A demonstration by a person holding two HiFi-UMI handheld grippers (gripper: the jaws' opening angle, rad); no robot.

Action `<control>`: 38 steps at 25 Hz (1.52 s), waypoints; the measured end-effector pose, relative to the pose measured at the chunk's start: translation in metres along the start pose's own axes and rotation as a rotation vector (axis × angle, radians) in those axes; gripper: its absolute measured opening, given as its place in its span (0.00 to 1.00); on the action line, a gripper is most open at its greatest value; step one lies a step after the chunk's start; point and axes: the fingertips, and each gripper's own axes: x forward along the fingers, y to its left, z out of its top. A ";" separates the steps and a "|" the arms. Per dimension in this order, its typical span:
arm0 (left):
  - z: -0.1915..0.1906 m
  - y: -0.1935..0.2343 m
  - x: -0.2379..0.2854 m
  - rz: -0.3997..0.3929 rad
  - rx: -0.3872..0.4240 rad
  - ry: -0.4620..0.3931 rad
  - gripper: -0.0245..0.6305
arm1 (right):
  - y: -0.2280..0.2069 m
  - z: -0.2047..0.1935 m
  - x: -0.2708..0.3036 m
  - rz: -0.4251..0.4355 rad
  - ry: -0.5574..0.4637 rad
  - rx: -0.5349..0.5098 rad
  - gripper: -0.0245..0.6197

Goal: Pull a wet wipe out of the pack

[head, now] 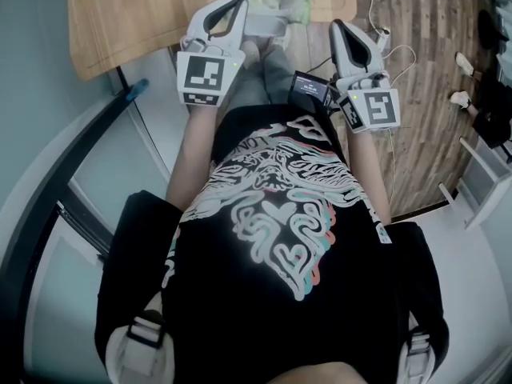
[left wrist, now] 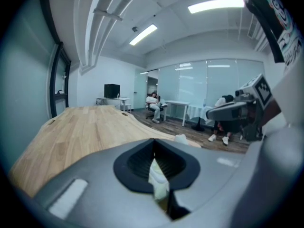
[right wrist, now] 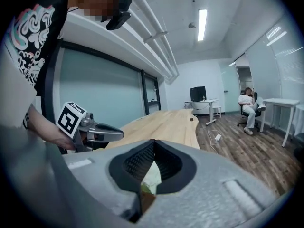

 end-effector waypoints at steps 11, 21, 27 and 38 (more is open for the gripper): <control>-0.009 -0.006 0.017 -0.034 0.013 0.045 0.02 | 0.010 -0.009 0.019 0.067 0.035 -0.047 0.04; -0.024 -0.028 0.034 -0.124 0.102 0.140 0.02 | 0.048 -0.020 0.045 0.212 0.095 -0.205 0.04; -0.037 -0.035 0.043 -0.151 0.117 0.207 0.02 | 0.061 -0.034 0.059 0.242 0.166 -0.269 0.04; -0.057 -0.042 0.058 -0.266 0.119 0.309 0.10 | 0.054 -0.059 0.084 0.252 0.238 -0.270 0.10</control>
